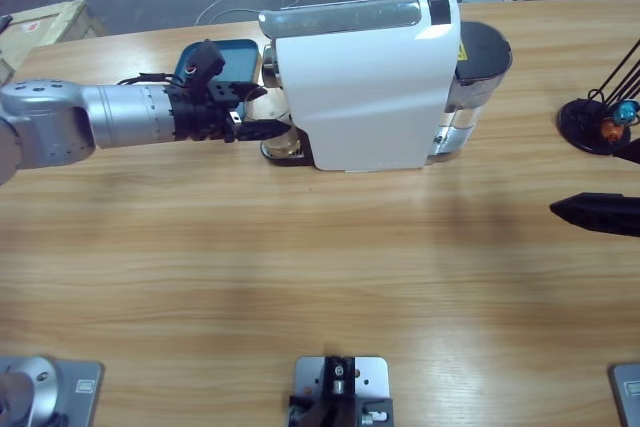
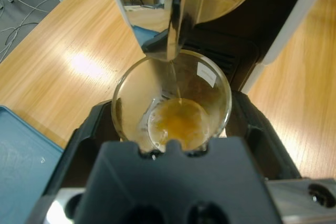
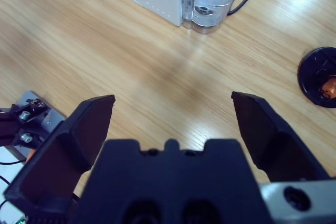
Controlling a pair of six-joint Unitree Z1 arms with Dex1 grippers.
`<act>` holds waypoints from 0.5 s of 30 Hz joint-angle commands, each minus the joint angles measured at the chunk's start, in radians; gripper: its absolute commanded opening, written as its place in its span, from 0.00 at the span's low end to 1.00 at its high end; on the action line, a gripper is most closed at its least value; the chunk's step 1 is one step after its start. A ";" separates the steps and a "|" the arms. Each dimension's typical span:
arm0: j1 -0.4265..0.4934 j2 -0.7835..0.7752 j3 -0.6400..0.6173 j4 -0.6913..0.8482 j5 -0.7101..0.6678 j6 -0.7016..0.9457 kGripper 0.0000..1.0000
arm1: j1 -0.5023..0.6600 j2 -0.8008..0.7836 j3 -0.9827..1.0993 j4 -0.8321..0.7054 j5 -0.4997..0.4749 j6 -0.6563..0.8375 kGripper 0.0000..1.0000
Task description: Pour coffee
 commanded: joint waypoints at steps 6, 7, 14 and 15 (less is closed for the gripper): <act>0.122 -0.168 0.078 -0.012 0.089 -0.046 0.00 | 0.009 0.017 0.027 -0.036 0.027 0.014 1.00; 0.140 -0.180 0.075 -0.012 0.116 -0.055 0.00 | 0.009 0.017 0.028 -0.037 0.029 0.014 1.00; 0.232 -0.043 -0.040 -0.011 0.341 -0.202 0.00 | 0.009 0.021 0.029 -0.039 0.028 0.014 1.00; 0.234 -0.016 -0.074 -0.003 0.352 -0.219 0.00 | 0.009 0.023 0.029 -0.040 0.028 0.014 1.00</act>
